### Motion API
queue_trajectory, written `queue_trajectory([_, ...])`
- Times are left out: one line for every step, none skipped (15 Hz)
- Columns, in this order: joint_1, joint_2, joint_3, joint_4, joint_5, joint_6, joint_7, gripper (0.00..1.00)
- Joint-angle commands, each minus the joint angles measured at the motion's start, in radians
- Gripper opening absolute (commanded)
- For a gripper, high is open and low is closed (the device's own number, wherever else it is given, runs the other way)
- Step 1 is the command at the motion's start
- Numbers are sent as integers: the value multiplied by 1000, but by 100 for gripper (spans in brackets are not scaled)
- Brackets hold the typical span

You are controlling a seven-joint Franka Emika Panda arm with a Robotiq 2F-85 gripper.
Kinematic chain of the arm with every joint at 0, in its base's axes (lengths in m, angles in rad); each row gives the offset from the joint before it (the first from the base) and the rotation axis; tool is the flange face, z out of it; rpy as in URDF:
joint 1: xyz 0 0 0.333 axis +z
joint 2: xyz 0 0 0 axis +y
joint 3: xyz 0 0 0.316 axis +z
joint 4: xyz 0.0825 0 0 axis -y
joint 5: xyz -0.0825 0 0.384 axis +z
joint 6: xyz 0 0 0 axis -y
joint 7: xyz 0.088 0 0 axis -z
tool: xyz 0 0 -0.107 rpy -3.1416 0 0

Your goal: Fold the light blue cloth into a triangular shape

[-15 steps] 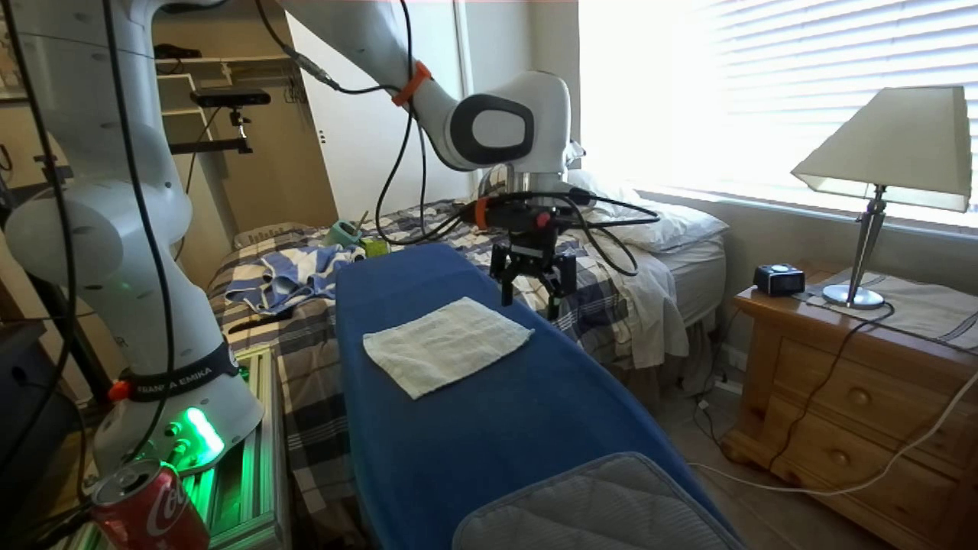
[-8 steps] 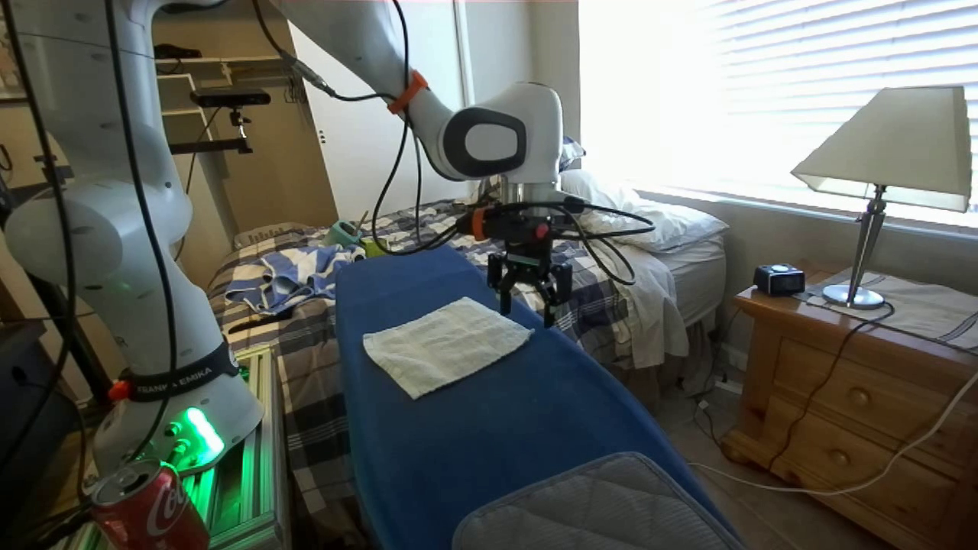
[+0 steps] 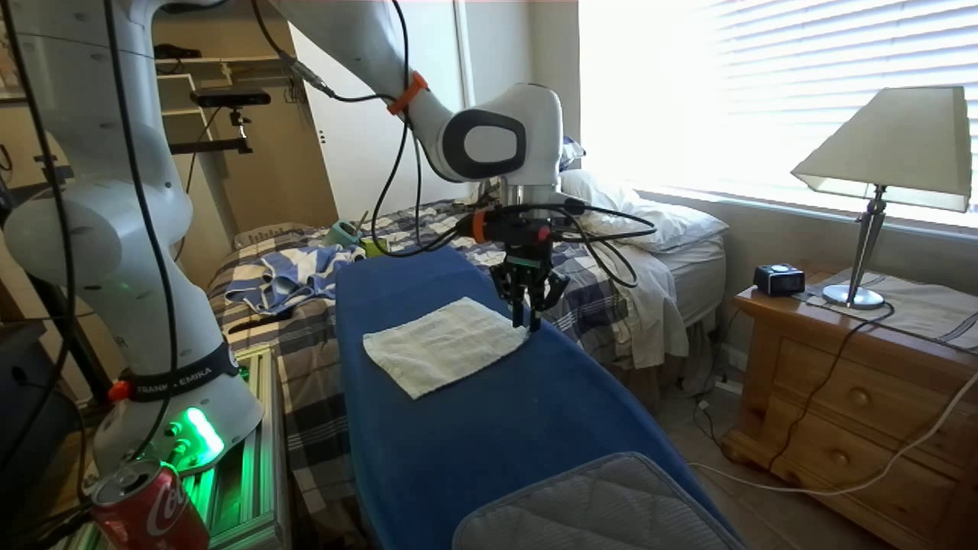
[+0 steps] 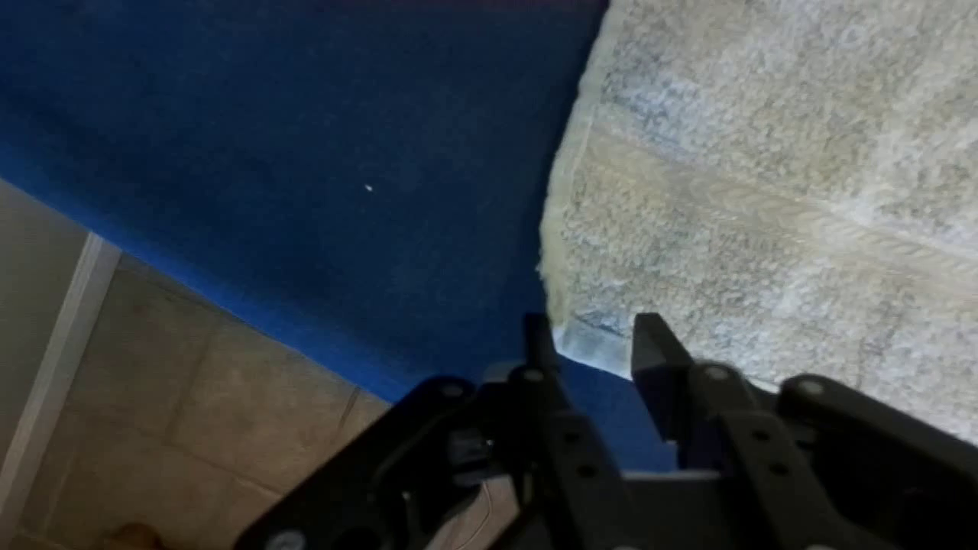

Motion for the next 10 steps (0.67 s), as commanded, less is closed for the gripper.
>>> queue_trajectory([-11,0,3,-10,-12,3,-13,55])
queue_trajectory([-11,1,3,-11,-14,1,-12,56])
queue_trajectory([-10,1,2,-11,-17,-1,-10,61])
queue_trajectory([-10,2,2,-12,-18,-3,-10,19])
queue_trajectory([-10,2,2,-13,-19,-3,-10,21])
queue_trajectory([-10,2,1,-15,-19,-4,-8,20])
queue_trajectory([-10,1,1,-16,-20,-6,-8,15])
queue_trajectory([-9,0,1,-17,-21,-9,-7,6])
queue_trajectory([-8,-1,-1,-17,-24,-15,0,4])
queue_trajectory([-7,-3,-1,-17,-27,-21,5,2])
